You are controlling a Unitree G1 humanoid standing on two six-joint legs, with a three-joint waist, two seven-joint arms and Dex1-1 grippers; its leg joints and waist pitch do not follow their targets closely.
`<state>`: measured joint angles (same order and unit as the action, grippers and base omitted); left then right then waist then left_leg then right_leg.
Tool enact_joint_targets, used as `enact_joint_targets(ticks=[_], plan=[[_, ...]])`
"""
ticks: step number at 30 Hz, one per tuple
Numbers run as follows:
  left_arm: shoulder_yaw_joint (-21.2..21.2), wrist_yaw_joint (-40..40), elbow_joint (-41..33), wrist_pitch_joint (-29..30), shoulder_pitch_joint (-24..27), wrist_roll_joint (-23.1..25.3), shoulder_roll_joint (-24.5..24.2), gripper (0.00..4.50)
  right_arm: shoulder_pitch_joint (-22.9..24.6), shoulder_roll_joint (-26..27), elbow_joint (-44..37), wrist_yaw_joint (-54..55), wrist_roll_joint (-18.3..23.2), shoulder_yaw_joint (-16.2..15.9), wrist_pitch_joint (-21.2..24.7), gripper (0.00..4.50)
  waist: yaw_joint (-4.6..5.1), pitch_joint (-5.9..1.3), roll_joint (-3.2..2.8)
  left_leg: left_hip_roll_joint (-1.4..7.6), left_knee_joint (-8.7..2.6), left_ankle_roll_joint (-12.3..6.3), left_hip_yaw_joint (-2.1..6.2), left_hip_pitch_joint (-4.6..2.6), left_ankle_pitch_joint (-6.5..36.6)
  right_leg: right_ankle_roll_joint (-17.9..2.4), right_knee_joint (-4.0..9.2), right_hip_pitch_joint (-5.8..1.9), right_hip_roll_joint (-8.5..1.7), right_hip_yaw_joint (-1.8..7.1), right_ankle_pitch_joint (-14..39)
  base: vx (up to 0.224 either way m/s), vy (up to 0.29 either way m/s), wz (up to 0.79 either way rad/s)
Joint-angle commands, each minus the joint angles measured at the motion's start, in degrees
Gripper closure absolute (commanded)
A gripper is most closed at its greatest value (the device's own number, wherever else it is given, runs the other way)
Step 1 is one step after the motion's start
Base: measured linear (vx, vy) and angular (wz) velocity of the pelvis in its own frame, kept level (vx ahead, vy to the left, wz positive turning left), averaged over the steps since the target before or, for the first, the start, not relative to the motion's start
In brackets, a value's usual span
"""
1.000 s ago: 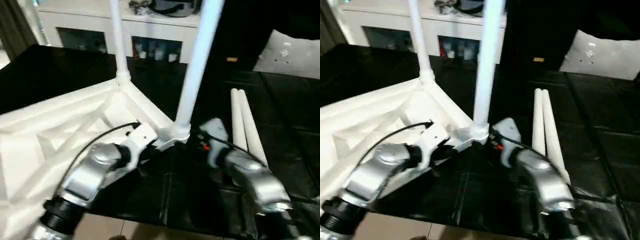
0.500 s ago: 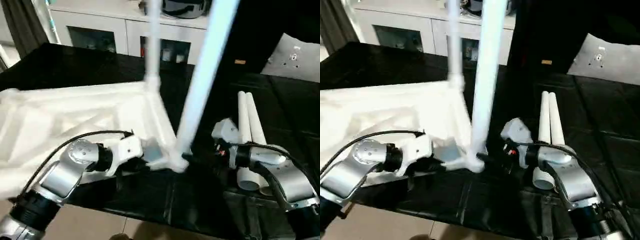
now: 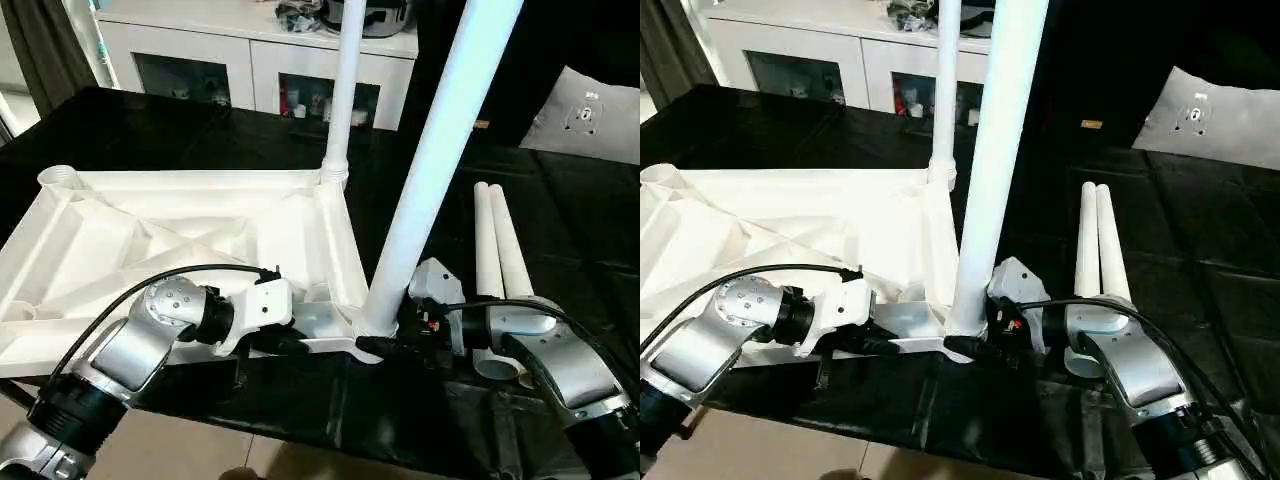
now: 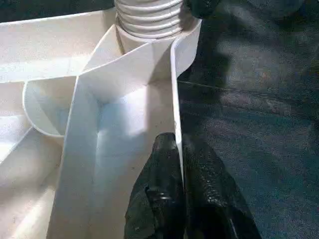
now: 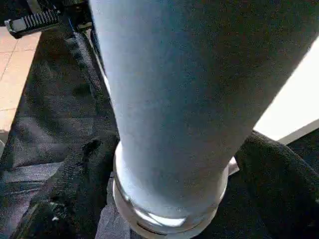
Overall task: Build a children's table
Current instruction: Rotate leg to tighten
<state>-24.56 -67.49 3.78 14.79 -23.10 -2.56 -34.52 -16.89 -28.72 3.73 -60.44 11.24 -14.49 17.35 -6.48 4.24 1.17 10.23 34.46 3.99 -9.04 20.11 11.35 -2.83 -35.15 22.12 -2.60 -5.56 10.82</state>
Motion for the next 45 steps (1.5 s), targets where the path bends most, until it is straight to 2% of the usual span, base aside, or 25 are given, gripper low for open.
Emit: enact_joint_targets(ticks=[1, 10, 15, 20, 23, 24, 25, 27, 28, 29, 30, 31, 32, 33, 34, 35, 36, 39, 41, 42, 43, 45], plan=[[0.4, -1.3, -1.4, -2.3, -2.0, -1.0, 0.5, 4.50, -1.0, -0.1, 0.3, -0.3, 0.3, -0.1, 0.4, 0.74, 0.16, -4.43, -0.39, 3.32, -3.73, -2.84, 0.75, -0.15, 6.6, -8.4, 4.47, -3.22, -6.22, 4.03, 13.2, 0.000, 0.000, 0.00], [0.7, -1.7, -0.9, -2.5, -2.1, -1.1, 0.7, 4.50, -0.7, -0.2, -0.1, -1.4, 0.6, -0.9, 1.9, 1.37, 0.20, -4.34, -0.50, 3.31, -3.78, -2.64, 0.82, -0.16, 7.1, -8.1, 4.61, -3.19, -6.13, 3.98, 14.3, 0.000, 0.000, 0.00], [0.9, -1.5, -1.2, -2.0, -1.7, -1.3, 1.0, 4.50, 0.0, 0.2, -0.6, -1.4, 0.8, -1.2, 2.7, 1.72, 0.18, -4.44, -0.49, 3.35, -3.73, -2.65, 0.82, -0.17, 6.7, -8.4, 4.45, -3.23, -6.16, 4.02, 13.3, 0.000, 0.000, 0.00], [1.8, 0.2, -2.4, 0.4, -1.0, -2.0, 1.7, 4.50, 1.0, 2.3, -1.7, 1.6, 1.2, -1.2, 5.5, 1.78, 0.25, -4.37, -0.36, 3.34, -3.80, -2.52, 0.75, -0.14, 6.8, -8.3, 4.54, -3.19, -6.21, 4.05, 14.1, 0.000, 0.000, 0.00], [2.7, 2.6, -3.4, 3.8, -0.8, -1.9, 2.4, 4.50, 1.3, 4.7, -1.8, 5.9, 0.4, -1.2, 8.3, 1.78, 0.41, -4.17, -0.52, 3.36, -3.94, -1.68, 0.88, -0.34, 8.4, -7.7, 4.93, -3.04, -6.35, 3.90, 17.8, 0.000, 0.000, 0.00], [3.8, 5.9, -4.3, 7.0, -0.8, -1.8, 3.9, 4.50, 1.3, 7.4, -1.3, 10.2, -0.4, -0.7, 10.0, 1.78, 0.44, -4.12, -0.51, 3.32, -3.97, -1.50, 0.90, -0.37, 8.8, -7.4, 5.07, -3.00, -6.25, 3.84, 18.6, 0.000, 0.000, 0.00], [4.0, 6.3, -4.3, 7.4, -0.9, -1.7, 4.1, 4.50, 1.3, 7.6, -1.2, 10.7, -0.5, -0.6, 10.2, 1.78, 0.70, -4.01, -0.64, 3.38, -4.07, -0.90, 0.91, -0.40, 9.4, -7.4, 5.11, -2.88, -6.23, 3.86, 19.4, 0.000, 0.000, 0.00], [4.8, 8.7, -4.9, 9.7, -0.9, -1.7, 5.3, 4.50, 1.2, 9.6, -0.8, 13.9, -1.1, -0.2, 11.3, 1.78, 1.08, -4.02, -0.47, 3.09, -4.05, -0.39, 0.99, -0.28, 9.9, -6.7, 5.42, -3.03, -6.34, 3.70, 21.4, 0.000, 0.000, 0.00], [8.2, 16.4, -6.4, 16.2, -1.1, -2.6, 10.7, 4.50, 0.2, 14.6, 1.0, 21.7, -2.6, 1.1, 13.4, 1.78, 1.54, -4.03, -0.63, 3.18, -4.07, -0.12, 1.00, -0.24, 9.8, -6.5, 5.32, -3.04, -6.27, 3.80, 21.0, 0.000, 0.000, 0.00], [8.8, 17.6, -6.6, 17.2, -1.2, -2.8, 11.6, 4.50, 0.1, 15.3, 1.3, 22.8, -2.9, 1.3, 13.7, 1.78, 1.90, -3.95, -0.71, 3.25, -3.99, 0.34, 1.10, -0.28, 9.8, -7.3, 5.42, -2.78, -6.30, 3.65, 20.9, 0.000, 0.000, 0.00], [10.1, 20.4, -7.0, 19.4, -1.2, -3.3, 13.9, 4.50, -0.4, 16.9, 2.0, 25.3, -3.4, 1.7, 14.2, 1.78, 2.05, -4.25, -0.58, 3.10, -3.83, 0.35, 1.11, -0.25, 9.0, -7.6, 5.24, -3.06, -6.39, 3.75, 19.4, 0.000, 0.000, 0.00], [11.5, 23.8, -7.5, 21.6, -1.3, -3.3, 16.6, 4.50, -1.2, 19.3, 3.2, 29.0, -4.0, 2.7, 15.0, 1.78, 2.13, -4.25, -0.63, 3.13, -3.83, 0.27, 1.09, -0.11, 8.4, -7.9, 5.07, -3.16, -6.32, 3.82, 18.1, 0.000, 0.000, 0.00], [12.1, 26.7, -7.8, 22.8, -1.4, -2.6, 18.8, 4.50, -1.9, 21.3, 4.2, 31.6, -4.1, 3.6, 15.7, 1.79, 2.13, -4.21, -1.46, 3.03, -3.73, 0.03, 1.13, -0.21, 8.2, -8.2, 5.07, -2.94, -6.25, 3.84, 16.7, 0.000, 0.000, 0.00], [12.4, 28.4, -8.1, 23.5, -1.5, -2.0, 20.1, 4.50, -2.4, 22.6, 4.6, 33.2, -4.0, 4.2, 16.3, 1.80, 2.52, -4.28, -0.85, 2.98, -3.72, -0.50, 1.01, 0.03, 7.7, -8.5, 4.98, -3.18, -6.05, 3.93, 14.6, 0.000, 0.000, 0.00], [12.4, 28.4, -8.1, 23.5, -1.5, -2.0, 20.1, 4.50, -2.4, 22.6, 4.6, 33.2, -4.0, 4.2, 16.3, 1.80, 2.52, -4.28, -0.85, 2.98, -3.72, -0.50, 1.01, 0.03, 7.7, -8.5, 4.98, -3.18, -6.05, 3.93, 14.6, 0.000, 0.000, 0.00], [12.9, 31.3, -8.3, 24.1, -1.6, -1.2, 22.6, 4.50, -3.1, 24.0, 5.7, 35.5, -4.5, 4.6, 16.5, 1.80, 2.39, -4.48, -0.54, 2.69, -3.58, -1.34, 0.89, 0.22, 5.9, -8.6, 4.77, -3.44, -6.00, 3.97, 12.5, 0.000, 0.000, 0.00], [13.1, 33.0, -8.5, 24.7, -1.7, -0.7, 23.9, 4.50, -3.4, 24.8, 6.1, 36.7, -4.9, 4.7, 16.8, 1.80, 2.54, -4.43, -0.70, 2.78, -3.62, -1.37, 0.84, 0.30, 5.3, -8.8, 4.53, -3.38, -5.94, 4.04, 11.8, 0.000, 0.000, 0.00], [12.9, 34.6, -8.8, 24.9, -1.8, -0.4, 25.2, 4.50, -3.8, 25.5, 6.7, 37.8, -5.3, 4.6, 17.0, 1.80, 2.47, -4.54, -0.93, 2.82, -3.53, -2.18, 0.87, 0.32, 4.1, -8.7, 4.54, -3.43, -5.94, 3.98, 10.0, 0.000, 0.000, 0.00], [12.2, 34.5, -9.0, 24.8, -1.7, 0.2, 24.8, 4.50, -3.8, 25.5, 6.7, 38.0, -5.7, 4.5, 16.7, 1.80, 2.44, -4.58, -0.77, 2.84, -3.57, -2.67, 0.87, 0.27, 4.1, -8.6, 4.45, -3.51, -5.98, 3.96, 9.6, 0.000, 0.000, 0.00], [11.7, 34.4, -9.4, 25.2, -1.5, 0.7, 24.4, 4.50, -3.7, 25.7, 6.6, 37.5, -5.6, 4.6, 16.7, 1.45, 2.44, -4.53, -0.85, 2.84, -3.58, -2.69, 0.86, 0.27, 4.2, -8.5, 4.48, -3.47, -5.96, 3.95, 9.8, 0.000, 0.000, 0.00], [11.7, 34.4, -9.4, 25.2, -1.5, 0.7, 24.4, 4.50, -3.7, 25.7, 6.6, 37.5, -5.6, 4.6, 16.7, 1.45, 2.44, -4.57, -0.94, 2.86, -3.55, -2.67, 0.84, 0.31, 4.3, -8.3, 4.54, -3.54, -6.05, 3.98, 10.0, 0.000, 0.000, 0.00], [11.5, 33.8, -9.8, 25.4, -1.4, 0.9, 23.8, 4.50, -3.4, 26.0, 5.9, 36.6, -5.0, 5.0, 16.5, 1.08, 2.49, -4.51, -1.01, 2.86, -3.62, -2.50, 0.88, 0.30, 4.9, -8.1, 4.64, -3.52, -6.06, 3.95, 10.8, 0.000, 0.000, 0.00]])
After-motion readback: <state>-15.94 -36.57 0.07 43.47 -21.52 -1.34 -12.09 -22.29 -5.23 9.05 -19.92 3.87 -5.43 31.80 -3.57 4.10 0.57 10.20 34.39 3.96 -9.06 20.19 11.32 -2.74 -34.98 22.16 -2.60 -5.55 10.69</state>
